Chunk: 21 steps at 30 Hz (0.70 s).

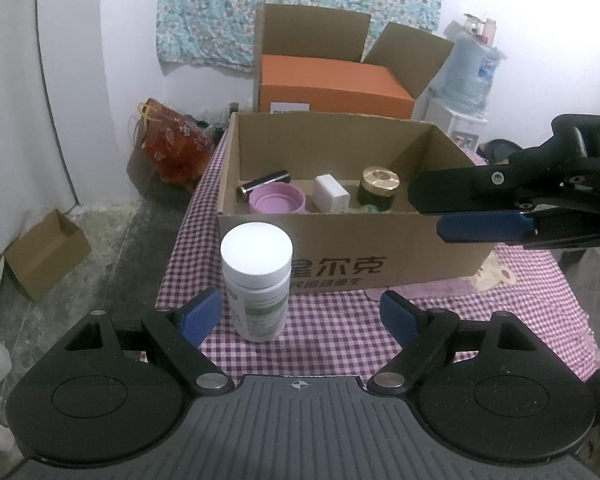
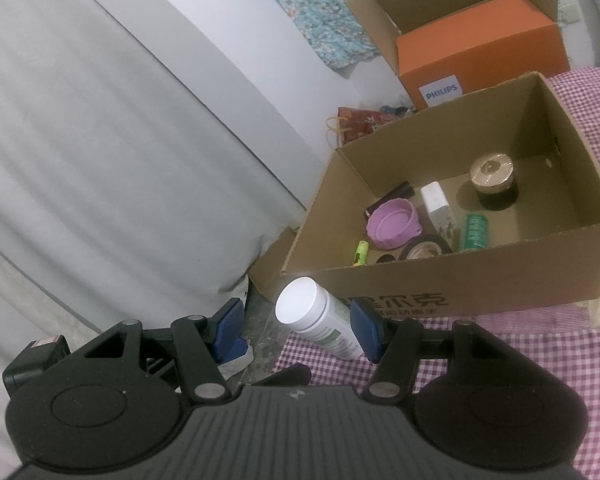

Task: Organize rigid objects
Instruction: 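Move the right tool back toward the white supplement bottle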

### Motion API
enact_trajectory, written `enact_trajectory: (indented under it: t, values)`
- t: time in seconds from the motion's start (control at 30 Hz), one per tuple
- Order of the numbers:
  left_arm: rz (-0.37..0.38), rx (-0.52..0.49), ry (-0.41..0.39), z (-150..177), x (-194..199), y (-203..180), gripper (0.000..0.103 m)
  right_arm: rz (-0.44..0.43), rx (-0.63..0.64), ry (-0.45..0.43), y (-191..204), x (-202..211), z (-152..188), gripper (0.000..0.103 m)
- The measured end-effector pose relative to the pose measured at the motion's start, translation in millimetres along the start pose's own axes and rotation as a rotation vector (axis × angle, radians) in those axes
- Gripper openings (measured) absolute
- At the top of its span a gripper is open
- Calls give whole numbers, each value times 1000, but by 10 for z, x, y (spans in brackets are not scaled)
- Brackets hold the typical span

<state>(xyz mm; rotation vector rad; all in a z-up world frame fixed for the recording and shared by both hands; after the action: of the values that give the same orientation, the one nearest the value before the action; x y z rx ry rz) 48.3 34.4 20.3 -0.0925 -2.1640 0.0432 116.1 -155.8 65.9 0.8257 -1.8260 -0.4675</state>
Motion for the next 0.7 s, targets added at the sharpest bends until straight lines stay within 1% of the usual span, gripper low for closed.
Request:
enact_trajectory:
  t: [0.7]
  values:
    - [2, -7, 2, 0, 8, 23, 87, -6, -4, 11, 16, -74, -5, 62]
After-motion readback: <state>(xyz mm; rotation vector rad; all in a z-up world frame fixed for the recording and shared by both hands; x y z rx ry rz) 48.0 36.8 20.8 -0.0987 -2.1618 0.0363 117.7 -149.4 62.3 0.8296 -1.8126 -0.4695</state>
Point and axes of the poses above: each gripper's, at about its wrist camera, not at the fingertips, and x roughly against the way its jaws point, y to its left, z to its underside, the point moved 1 cm from there along -x, roughly the way its jaws point, and after that the axes turned 14 degrees about y, right-handed, at the moved point
